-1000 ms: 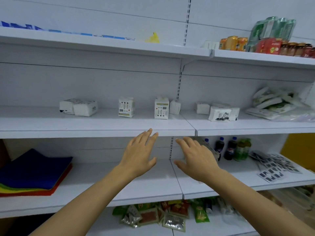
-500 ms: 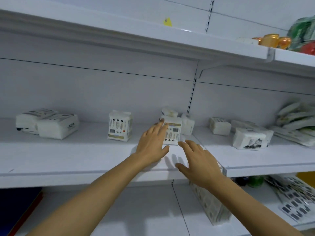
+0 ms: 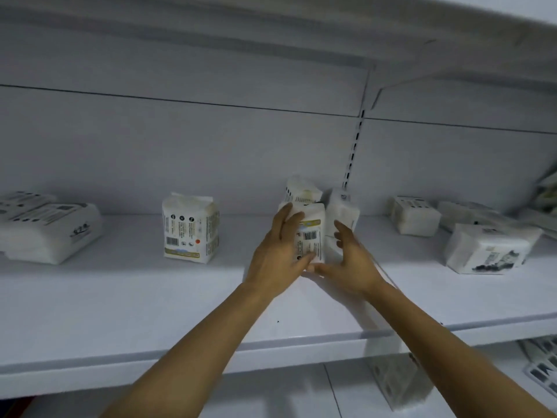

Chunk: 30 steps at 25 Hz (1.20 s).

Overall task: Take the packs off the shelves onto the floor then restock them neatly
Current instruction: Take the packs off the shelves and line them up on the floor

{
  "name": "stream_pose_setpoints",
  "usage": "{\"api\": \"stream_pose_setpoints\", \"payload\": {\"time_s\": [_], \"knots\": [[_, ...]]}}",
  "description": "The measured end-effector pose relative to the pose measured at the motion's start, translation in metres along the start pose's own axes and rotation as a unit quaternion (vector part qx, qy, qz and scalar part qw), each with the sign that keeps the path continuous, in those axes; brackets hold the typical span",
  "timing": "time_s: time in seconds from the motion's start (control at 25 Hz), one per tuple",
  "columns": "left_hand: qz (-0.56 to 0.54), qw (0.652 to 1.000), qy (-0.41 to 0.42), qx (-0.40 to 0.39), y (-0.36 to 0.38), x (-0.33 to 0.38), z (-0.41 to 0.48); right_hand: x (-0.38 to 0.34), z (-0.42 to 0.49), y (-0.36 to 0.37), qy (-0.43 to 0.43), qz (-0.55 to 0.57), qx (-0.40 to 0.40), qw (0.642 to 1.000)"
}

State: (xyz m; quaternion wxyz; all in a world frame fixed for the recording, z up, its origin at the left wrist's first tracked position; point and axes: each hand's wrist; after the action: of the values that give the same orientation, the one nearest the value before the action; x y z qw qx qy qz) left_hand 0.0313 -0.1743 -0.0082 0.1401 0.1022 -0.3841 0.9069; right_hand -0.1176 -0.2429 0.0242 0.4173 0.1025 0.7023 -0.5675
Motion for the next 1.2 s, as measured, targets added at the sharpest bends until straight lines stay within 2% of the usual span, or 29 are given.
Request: {"api": "stream_pose_setpoints", "payload": {"time_s": [0.08,0.24,0.36,0.52,0.56,0.6,0.68,0.72,0.84,0.92,1.0,1.12,1.2], "knots": [[-0.059,0.998,-0.032,0.021,-0.003,-0.001,0.001,-0.006,-0.001,0.003,-0.012,0.11,-0.042,0.993],[-0.194,0.972,-0.114,0.07,-0.008,0.004,0.002,0.0,-0.004,-0.001,-0.098,0.289,-0.117,0.945],[-0.145,0.981,-0.107,0.077,-0.007,0.006,-0.001,0.016,0.008,0.001,-0.117,0.262,-0.059,0.956],[-0.099,0.987,-0.125,0.008,-0.006,0.004,-0.002,0.026,0.016,0.008,-0.215,0.182,0.118,0.952],[-0.101,0.985,-0.139,-0.006,-0.005,0.005,-0.001,0.03,0.018,0.01,-0.229,0.151,0.141,0.951],[-0.104,0.982,-0.156,-0.012,-0.004,0.003,0.0,0.032,0.018,0.012,-0.228,0.124,0.139,0.956],[-0.16,0.968,-0.194,0.014,-0.003,0.003,0.002,0.032,0.016,0.012,-0.212,0.114,0.08,0.967],[-0.241,0.943,-0.223,0.056,-0.004,0.005,0.006,0.031,0.015,0.011,-0.207,0.122,0.05,0.97],[-0.476,0.8,-0.316,0.183,-0.005,0.018,0.013,0.028,0.01,0.01,-0.229,0.122,0.023,0.966],[-0.517,0.756,-0.333,0.223,-0.001,0.026,0.009,0.029,0.012,0.012,-0.235,0.137,0.04,0.961],[-0.51,0.767,-0.324,0.216,0.004,0.034,0.001,0.031,0.016,0.013,-0.208,0.193,0.048,0.958],[-0.464,0.827,-0.267,0.169,0.006,0.046,-0.004,0.03,0.02,0.01,-0.131,0.289,0.011,0.948],[-0.477,0.831,-0.246,0.147,0.004,0.051,-0.004,0.03,0.02,0.007,-0.099,0.329,-0.034,0.939]]}}
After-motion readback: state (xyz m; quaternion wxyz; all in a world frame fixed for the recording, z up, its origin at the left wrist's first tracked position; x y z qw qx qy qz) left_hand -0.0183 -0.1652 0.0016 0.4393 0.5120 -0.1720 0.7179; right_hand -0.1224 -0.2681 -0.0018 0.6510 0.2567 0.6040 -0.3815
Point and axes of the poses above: each hand's wrist, its own z-axis towards the middle knuckle, its own y-axis out of the palm, x = y × z, and after that the axes turned 14 degrees about y, right-handed
